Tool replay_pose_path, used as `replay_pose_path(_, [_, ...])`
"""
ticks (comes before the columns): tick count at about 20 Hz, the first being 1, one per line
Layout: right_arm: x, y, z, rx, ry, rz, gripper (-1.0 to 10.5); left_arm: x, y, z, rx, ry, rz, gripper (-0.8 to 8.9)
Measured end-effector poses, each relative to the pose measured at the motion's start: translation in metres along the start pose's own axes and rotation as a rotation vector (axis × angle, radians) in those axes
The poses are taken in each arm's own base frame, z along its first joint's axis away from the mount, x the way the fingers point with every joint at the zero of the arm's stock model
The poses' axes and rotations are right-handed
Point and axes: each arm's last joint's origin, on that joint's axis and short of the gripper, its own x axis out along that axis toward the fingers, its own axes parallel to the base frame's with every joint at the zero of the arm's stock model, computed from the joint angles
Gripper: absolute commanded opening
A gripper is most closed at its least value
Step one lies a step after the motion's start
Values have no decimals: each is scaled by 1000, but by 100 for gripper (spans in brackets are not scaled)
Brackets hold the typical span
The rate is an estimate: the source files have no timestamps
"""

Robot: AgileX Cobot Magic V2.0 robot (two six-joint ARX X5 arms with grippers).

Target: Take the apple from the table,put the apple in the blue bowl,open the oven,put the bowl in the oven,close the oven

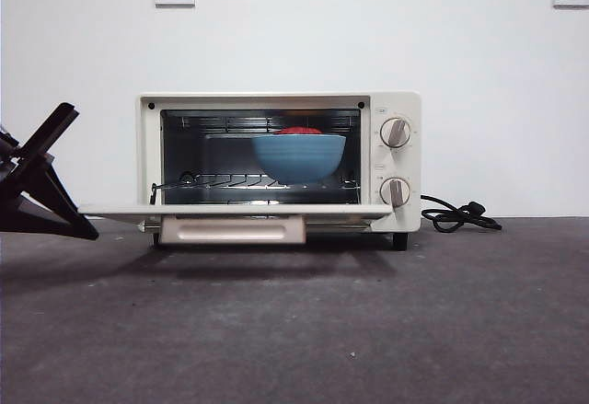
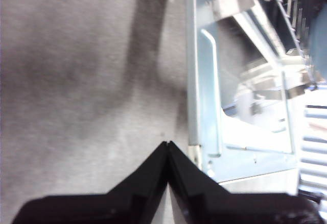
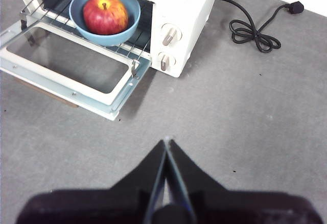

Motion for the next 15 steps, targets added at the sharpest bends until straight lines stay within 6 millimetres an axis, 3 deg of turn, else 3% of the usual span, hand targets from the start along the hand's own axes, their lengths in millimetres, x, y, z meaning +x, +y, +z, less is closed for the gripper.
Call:
replay_pose_path(5, [0, 0, -1, 12, 10, 1, -3, -4, -19, 17, 7, -26, -54, -7])
replay_pose_path(15, [0, 0, -2, 36, 25, 5, -3, -32, -100, 73, 176, -177, -211, -7])
